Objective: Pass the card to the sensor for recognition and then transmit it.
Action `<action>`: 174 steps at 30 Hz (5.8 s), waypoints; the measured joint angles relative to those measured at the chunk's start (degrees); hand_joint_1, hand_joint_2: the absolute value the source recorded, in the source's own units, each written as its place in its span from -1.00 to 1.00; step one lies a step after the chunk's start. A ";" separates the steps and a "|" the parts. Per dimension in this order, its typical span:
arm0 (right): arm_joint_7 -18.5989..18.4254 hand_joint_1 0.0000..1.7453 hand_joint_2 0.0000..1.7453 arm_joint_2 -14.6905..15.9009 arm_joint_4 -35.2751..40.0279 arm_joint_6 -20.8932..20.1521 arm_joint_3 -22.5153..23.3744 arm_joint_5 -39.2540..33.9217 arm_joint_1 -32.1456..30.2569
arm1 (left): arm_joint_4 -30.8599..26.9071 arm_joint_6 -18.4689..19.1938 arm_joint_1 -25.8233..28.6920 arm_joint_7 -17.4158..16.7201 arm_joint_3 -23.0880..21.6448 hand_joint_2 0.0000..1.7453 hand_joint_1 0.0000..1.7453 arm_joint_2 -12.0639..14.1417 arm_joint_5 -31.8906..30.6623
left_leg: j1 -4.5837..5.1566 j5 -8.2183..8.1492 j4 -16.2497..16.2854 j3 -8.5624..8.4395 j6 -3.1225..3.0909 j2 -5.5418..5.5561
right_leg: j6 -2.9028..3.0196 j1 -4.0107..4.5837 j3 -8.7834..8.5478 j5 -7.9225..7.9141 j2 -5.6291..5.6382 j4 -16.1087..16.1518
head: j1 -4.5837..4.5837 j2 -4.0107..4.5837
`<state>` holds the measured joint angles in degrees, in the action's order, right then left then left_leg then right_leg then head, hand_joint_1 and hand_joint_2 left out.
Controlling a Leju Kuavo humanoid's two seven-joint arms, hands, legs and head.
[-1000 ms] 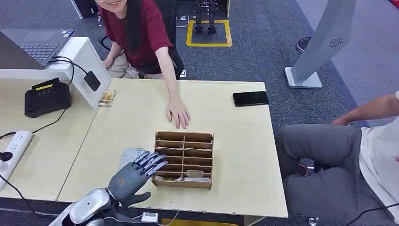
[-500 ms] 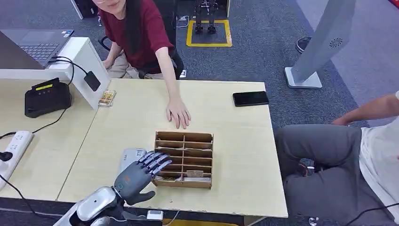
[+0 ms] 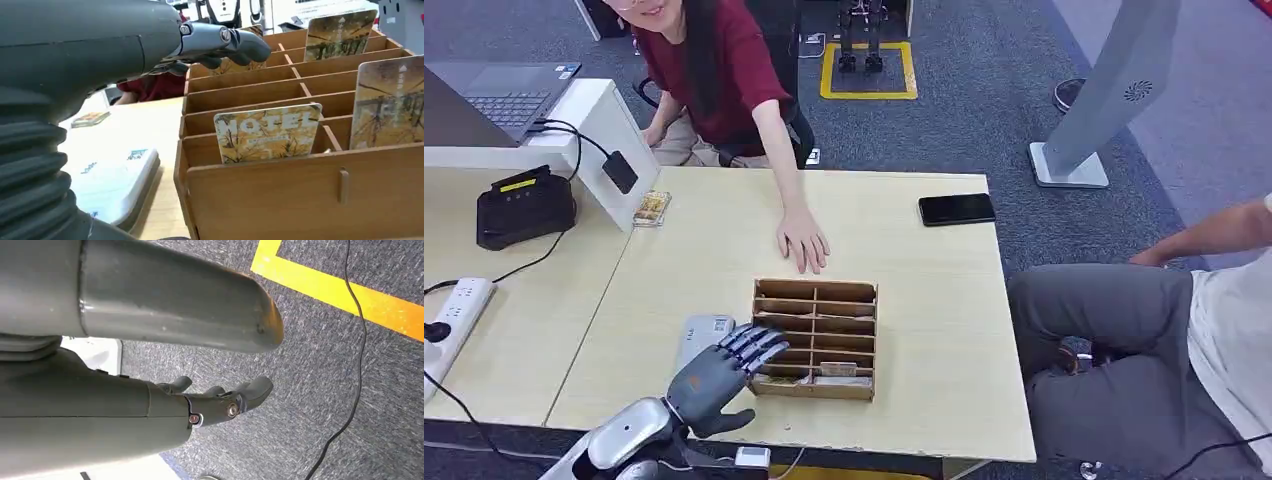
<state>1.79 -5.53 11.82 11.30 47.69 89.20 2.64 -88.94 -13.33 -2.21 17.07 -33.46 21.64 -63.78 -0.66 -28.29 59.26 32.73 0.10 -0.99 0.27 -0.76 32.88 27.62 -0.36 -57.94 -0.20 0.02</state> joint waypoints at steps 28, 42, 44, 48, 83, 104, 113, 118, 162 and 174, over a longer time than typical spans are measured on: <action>-0.09 -1.00 -1.00 0.00 0.00 0.00 0.22 0.07 0.00 | -0.61 -0.02 0.82 0.31 -0.70 1.00 -1.00 0.22 0.35 | 0.00 0.00 0.00 0.00 0.00 0.00 | 0.00 0.00 0.00 0.00 0.00 0.00 | 0.00 -0.02; 0.02 -1.00 -1.00 0.00 0.00 0.00 0.22 0.13 0.00 | 0.83 -2.34 -0.12 -2.16 -1.97 1.00 -1.00 -2.99 -3.23 | 0.00 0.00 0.00 -0.01 0.00 0.00 | 0.00 0.00 0.00 0.00 0.00 0.00 | 0.00 0.00; 0.02 -1.00 -1.00 0.00 0.00 0.00 0.22 0.13 0.02 | 1.33 -2.45 -0.21 -2.18 -1.97 1.00 -1.00 -3.28 -3.52 | 0.00 0.00 0.00 -0.01 0.00 0.00 | 0.00 0.00 0.00 0.00 0.00 0.00 | 0.00 -0.02; -0.18 -1.00 -1.00 0.00 0.00 -0.04 0.22 0.13 0.02 | 2.29 -2.89 -0.26 -2.69 -1.97 1.00 -1.00 -3.69 -4.02 | 0.00 0.00 0.00 -0.01 0.00 0.00 | 0.00 0.00 0.00 0.00 0.00 0.00 | 0.00 0.00; -0.02 -1.00 -1.00 0.00 0.00 -0.07 0.20 0.13 0.01 | 3.54 -4.04 -1.04 -2.73 -1.97 1.00 1.00 -4.50 -3.28 | 0.00 0.00 0.00 -0.03 0.00 0.00 | 0.00 0.00 -0.03 0.00 -0.01 0.00 | 0.00 0.00; 0.87 -1.00 -1.00 0.00 0.00 -0.07 0.00 0.13 0.05 | -2.91 2.43 -4.80 1.60 4.79 1.00 1.00 4.07 15.88 | -0.12 0.14 0.00 0.00 0.14 0.10 | 0.06 0.06 0.01 -0.04 -0.07 -0.05 | 0.00 -0.02; 1.49 -1.00 -1.00 0.00 0.00 -0.35 -0.63 0.13 0.23 | -6.78 24.76 -26.96 0.40 18.75 1.00 1.00 17.38 33.20 | -0.24 0.36 0.00 0.06 0.29 0.09 | 0.30 0.23 0.07 -0.24 -0.07 -0.12 | -0.02 -0.02; 1.90 -1.00 -1.00 -0.02 0.00 -0.42 -1.20 0.13 0.35 | -6.78 25.79 -33.23 -1.09 20.46 1.00 1.00 20.26 34.23 | -0.17 0.35 0.00 0.05 0.29 0.07 | 0.29 0.19 0.09 -0.23 -0.05 -0.10 | 0.00 -0.02; 1.44 -1.00 -1.00 -0.66 -0.02 -0.68 -4.57 0.13 1.22 | 42.14 -1.14 -42.89 -6.25 17.97 1.00 -1.00 -1.27 5.60 | -0.14 0.45 0.01 0.21 0.22 -0.05 | 0.26 0.15 0.27 -0.44 0.07 -0.05 | 0.00 -0.02; 1.25 -1.00 -1.00 -0.79 -0.04 -0.07 -4.59 -0.39 0.87 | 36.71 -8.11 -30.72 -0.01 21.14 1.00 -1.00 1.77 10.43 | -0.11 0.37 -0.06 0.16 0.24 -0.32 | 0.29 0.06 0.29 -0.40 0.36 -0.09 | 0.02 -0.02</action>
<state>3.04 -6.32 11.78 11.23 43.10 88.80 3.52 -52.22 -21.45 -32.93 17.05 -12.32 23.41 -53.35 -0.77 -27.91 59.20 32.89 0.34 -1.31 0.56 -0.70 33.17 27.22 0.00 -58.03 -0.17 0.00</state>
